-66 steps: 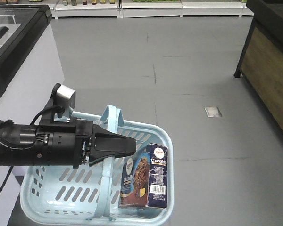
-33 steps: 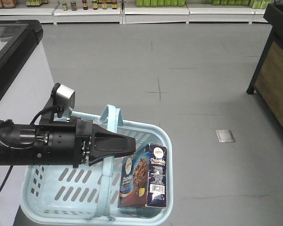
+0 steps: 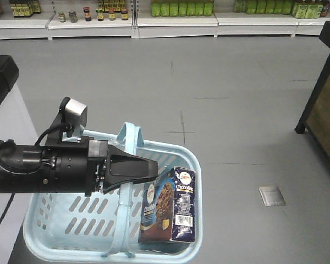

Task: Left arm holds basket, right arm returns cookies
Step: 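Hold the basket in the left gripper while driving toward the shelves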

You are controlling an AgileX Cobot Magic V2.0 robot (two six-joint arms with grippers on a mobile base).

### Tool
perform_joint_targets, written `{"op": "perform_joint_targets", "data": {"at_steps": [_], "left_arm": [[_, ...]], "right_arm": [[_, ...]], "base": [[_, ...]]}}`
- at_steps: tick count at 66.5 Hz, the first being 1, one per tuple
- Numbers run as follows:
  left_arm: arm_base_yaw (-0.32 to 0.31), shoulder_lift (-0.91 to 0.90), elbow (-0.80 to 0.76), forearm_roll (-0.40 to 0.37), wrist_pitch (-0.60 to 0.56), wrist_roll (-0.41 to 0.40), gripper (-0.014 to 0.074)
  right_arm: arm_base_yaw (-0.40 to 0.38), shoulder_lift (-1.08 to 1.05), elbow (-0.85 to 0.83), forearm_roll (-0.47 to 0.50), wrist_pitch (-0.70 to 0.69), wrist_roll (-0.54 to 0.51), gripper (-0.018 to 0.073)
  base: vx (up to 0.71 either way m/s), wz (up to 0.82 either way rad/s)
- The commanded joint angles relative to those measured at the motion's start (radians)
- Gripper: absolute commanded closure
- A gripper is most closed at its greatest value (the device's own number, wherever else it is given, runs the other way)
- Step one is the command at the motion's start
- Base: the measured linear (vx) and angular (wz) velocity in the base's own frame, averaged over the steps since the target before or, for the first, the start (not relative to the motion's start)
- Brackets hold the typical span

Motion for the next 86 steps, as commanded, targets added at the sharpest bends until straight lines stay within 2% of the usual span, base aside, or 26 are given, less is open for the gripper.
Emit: {"op": "perform_joint_targets", "data": {"at_steps": [1,86], "left_arm": [[-0.004,-0.033,-0.035,-0.119,0.068,0.011,0.0603],[-0.004,-0.033,-0.035,-0.121,0.066,0.011,0.0603]], "right_arm": [[-0.002,-0.007,0.002,-0.002,-0.076,-0.004,0.0567],[-0.002,-0.007,0.002,-0.002,-0.074,-0.004,0.0567]], "base": [[0.59,-0.04],[0.6,0.03]]}}
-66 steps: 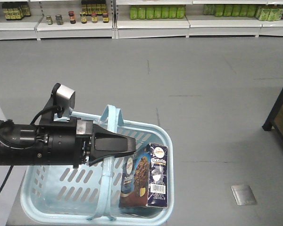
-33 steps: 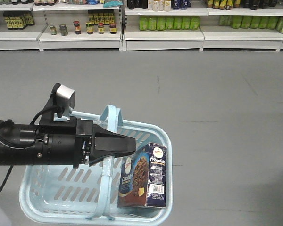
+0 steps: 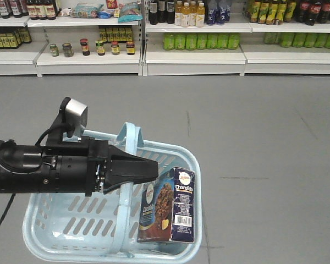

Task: Left arm holds basket, right arm returns cookies
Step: 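Hold the basket in the left gripper while driving toward the shelves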

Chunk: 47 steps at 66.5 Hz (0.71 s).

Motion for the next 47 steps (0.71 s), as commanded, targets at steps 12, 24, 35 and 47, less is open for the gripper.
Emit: {"op": "perform_joint_targets", "data": {"at_steps": [12,24,35,47], "left_arm": [[-0.004,-0.033,-0.035,-0.12,0.065,0.011,0.0603],[-0.004,-0.033,-0.035,-0.121,0.065,0.011,0.0603],[-0.004,-0.033,-0.035,-0.12,0.065,0.011,0.0603],[-0.004,-0.033,-0.035,-0.121,0.065,0.012,0.0603]], "right_arm": [[-0.002,-0.007,0.002,-0.002,-0.075,-0.004,0.0567],[-0.002,-0.007,0.002,-0.002,-0.075,-0.004,0.0567],[-0.002,-0.007,0.002,-0.002,-0.075,-0.004,0.0567],[-0.002,-0.007,0.002,-0.002,-0.075,-0.004,0.0567]], "base": [[0.59,-0.02],[0.59,0.0],[0.59,0.05],[0.57,0.07]]}}
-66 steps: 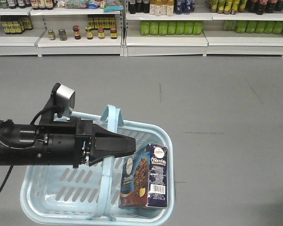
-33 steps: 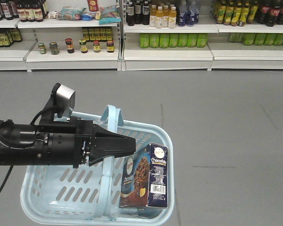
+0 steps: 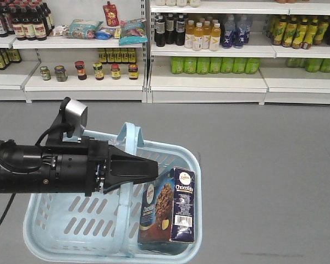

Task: Left arm holds basket, right arm returns cookies
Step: 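Hold the basket in the left gripper while driving toward the shelves, then hold the basket in the left gripper while turning the base around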

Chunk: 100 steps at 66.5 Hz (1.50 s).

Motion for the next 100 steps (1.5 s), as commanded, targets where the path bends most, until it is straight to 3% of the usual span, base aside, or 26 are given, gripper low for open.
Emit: {"op": "perform_joint_targets", "data": {"at_steps": [1,80,100], "left_arm": [[-0.004,-0.033,-0.035,-0.121,0.066,0.012,0.0603],[-0.004,-0.033,-0.035,-0.121,0.065,0.012,0.0603],[-0.004,-0.033,-0.035,-0.121,0.065,0.012,0.0603]], "right_arm": [[-0.002,-0.007,0.002,-0.002,-0.075,-0.004,0.0567],[-0.002,-0.007,0.002,-0.002,-0.075,-0.004,0.0567],[-0.002,-0.007,0.002,-0.002,-0.075,-0.004,0.0567]], "base": [[0.57,0.07],[0.54,0.01],[0.33,-0.54]]}}
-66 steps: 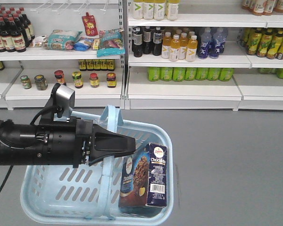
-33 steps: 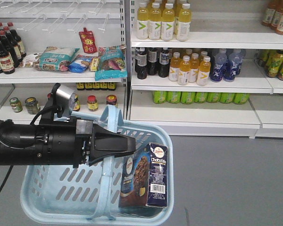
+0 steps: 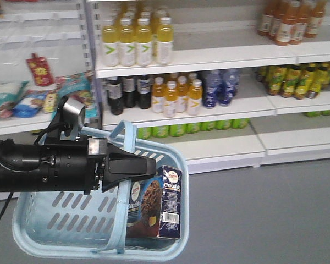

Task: Left arm holds basket, right arm returns cookies
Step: 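Hold the basket in the left gripper while turning the base around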

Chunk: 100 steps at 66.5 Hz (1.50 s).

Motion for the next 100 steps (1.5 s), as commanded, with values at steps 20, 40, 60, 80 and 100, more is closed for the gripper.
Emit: {"op": "perform_joint_targets", "data": {"at_steps": [20,40,60,80,100], "left_arm": [[-0.005,-0.033,-0.035,-0.121,0.079,0.012,0.0603],[-0.005,-0.033,-0.035,-0.121,0.079,0.012,0.0603],[-0.005,-0.033,-0.035,-0.121,0.079,0.012,0.0603],[-0.005,-0.033,-0.035,-0.121,0.079,0.012,0.0603],[-0.005,-0.033,-0.035,-0.121,0.079,0.012,0.0603]], "right_arm": [[-0.002,-0.007,0.002,-0.002,-0.075,-0.004,0.0567],[-0.002,-0.007,0.002,-0.002,-0.075,-0.004,0.0567],[-0.002,-0.007,0.002,-0.002,-0.075,-0.004,0.0567],[-0.002,-0.007,0.002,-0.002,-0.075,-0.004,0.0567],[-0.002,-0.007,0.002,-0.002,-0.075,-0.004,0.0567]], "base": [[0.25,-1.0],[0.23,-0.88],[0.2,-0.79],[0.17,-0.76],[0.17,-0.67]]}}
